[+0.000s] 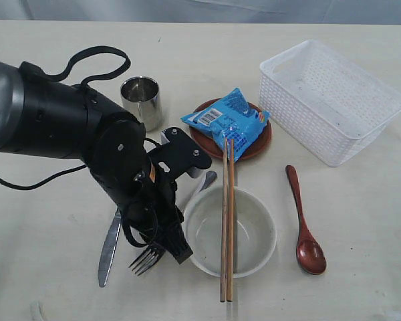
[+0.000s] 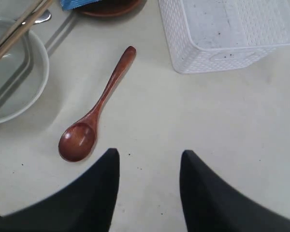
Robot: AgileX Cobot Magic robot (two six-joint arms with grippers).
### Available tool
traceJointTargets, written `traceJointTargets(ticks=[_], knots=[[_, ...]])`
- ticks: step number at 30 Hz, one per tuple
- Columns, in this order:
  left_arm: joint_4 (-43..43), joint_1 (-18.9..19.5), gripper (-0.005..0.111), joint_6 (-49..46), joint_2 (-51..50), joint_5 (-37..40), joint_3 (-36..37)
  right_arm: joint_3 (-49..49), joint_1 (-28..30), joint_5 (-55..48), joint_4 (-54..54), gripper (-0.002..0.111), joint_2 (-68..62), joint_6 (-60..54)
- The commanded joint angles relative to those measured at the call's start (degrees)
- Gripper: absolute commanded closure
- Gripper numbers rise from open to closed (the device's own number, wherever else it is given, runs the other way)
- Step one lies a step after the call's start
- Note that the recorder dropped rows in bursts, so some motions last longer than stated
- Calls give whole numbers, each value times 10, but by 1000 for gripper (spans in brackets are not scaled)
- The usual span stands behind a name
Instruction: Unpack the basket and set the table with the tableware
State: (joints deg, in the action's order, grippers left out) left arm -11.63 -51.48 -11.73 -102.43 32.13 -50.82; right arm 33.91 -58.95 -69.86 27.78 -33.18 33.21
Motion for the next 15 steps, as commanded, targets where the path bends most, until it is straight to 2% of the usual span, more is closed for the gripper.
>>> traceJointTargets(ticks=[1,11,13,15], knots=[[-12,-4,67,5,-17,-8,4,-1,1,-1,3,69,4,-1],[-12,-4,68,9,-21,-17,4,-1,1,-1,-5,69,4,-1],[-12,-4,71,16,-21,-17,4,-1,1,-1,-5,69,4,-1],[-12,-4,80,17,-21,-17,4,-1,1,-1,-5,69,4,-1]])
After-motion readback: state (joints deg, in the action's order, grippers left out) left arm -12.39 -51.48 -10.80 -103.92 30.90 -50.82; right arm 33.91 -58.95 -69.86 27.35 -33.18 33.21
